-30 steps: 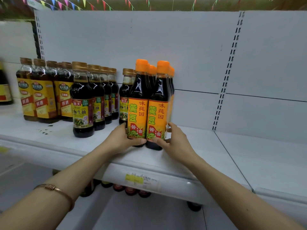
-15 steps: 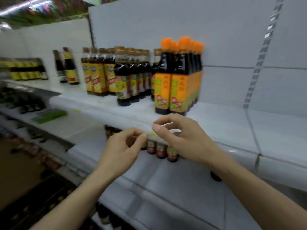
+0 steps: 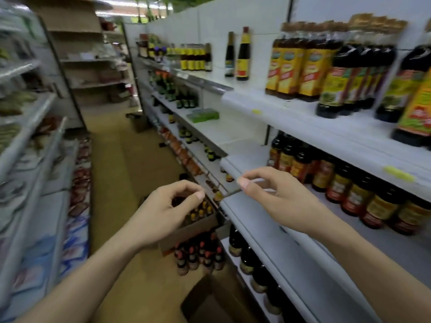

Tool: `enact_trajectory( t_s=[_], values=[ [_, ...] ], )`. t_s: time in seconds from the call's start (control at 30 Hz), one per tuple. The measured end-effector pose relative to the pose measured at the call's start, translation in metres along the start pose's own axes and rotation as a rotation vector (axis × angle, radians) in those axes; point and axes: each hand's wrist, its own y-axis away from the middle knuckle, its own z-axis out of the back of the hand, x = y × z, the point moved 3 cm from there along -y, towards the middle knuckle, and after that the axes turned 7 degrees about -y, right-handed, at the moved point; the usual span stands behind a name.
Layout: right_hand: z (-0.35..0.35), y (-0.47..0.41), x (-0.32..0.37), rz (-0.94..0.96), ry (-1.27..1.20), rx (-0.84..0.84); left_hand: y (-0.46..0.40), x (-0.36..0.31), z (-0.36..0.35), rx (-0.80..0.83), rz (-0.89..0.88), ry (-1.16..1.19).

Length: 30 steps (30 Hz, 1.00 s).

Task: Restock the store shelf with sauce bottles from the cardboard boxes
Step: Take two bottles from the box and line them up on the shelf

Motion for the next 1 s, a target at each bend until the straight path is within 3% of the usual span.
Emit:
enact_trajectory(
  t_s=[0.2, 0.47, 0.73, 1.0],
  values=[
    [-0.086, -0.08, 0.021, 0.005, -0.028, 0.103, -0.008, 0.097, 0.068, -0.019, 0.071, -0.033],
    [-0.196, -0.195, 0.021, -0.103, -0.047, 0.123, -0.07, 0.223, 0.138, 0.113, 0.079, -0.082],
    [-0.233, -0.281, 0.009, -0.197, 0.003, 0.108, -0.161, 0.297, 0.16, 0.128, 0.073, -0.146],
    [-0.278, -0.403, -0.041, -0.303, -0.056, 0.261, -0.216, 0.403, 0.162, 0.155, 0.189, -0.168]
  ],
)
